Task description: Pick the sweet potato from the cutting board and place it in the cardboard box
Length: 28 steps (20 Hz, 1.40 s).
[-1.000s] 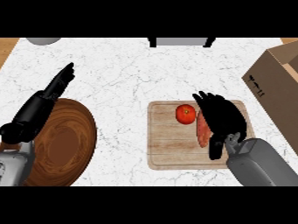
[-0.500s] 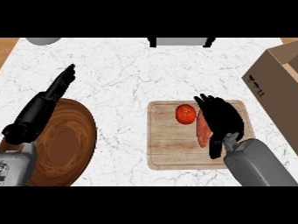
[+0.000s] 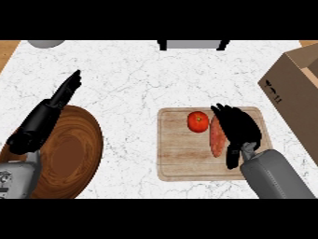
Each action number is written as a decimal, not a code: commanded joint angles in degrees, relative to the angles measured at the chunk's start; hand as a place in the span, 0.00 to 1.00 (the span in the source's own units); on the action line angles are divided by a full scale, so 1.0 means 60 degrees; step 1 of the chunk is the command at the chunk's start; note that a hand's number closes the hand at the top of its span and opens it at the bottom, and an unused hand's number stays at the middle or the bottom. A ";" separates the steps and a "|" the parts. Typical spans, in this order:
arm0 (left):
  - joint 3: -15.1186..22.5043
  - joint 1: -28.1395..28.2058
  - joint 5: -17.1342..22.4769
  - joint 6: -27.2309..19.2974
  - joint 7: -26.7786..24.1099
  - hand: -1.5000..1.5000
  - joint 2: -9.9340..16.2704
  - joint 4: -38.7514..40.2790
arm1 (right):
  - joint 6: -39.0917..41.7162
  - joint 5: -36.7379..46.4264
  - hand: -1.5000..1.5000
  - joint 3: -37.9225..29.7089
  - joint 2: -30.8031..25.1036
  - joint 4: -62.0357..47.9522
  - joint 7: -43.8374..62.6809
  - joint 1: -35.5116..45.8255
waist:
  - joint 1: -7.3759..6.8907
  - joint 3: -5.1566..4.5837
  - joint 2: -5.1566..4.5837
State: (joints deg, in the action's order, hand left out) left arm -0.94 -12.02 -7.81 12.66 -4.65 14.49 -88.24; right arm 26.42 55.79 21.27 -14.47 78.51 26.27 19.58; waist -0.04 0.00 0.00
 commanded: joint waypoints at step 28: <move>-0.0441 -0.0412 -0.0035 0.0471 -0.0051 0.50 -0.0069 0.0379 | -0.5366 0.1602 1.00 -0.2250 0.0528 -0.4885 -0.2611 0.4696 | -0.0024 -0.0002 0.0011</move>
State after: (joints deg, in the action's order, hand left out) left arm -2.03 -13.82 -9.27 14.06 -5.28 12.77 -86.28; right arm -4.84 62.87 7.01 -10.27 46.54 8.90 45.81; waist -0.73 0.01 -0.20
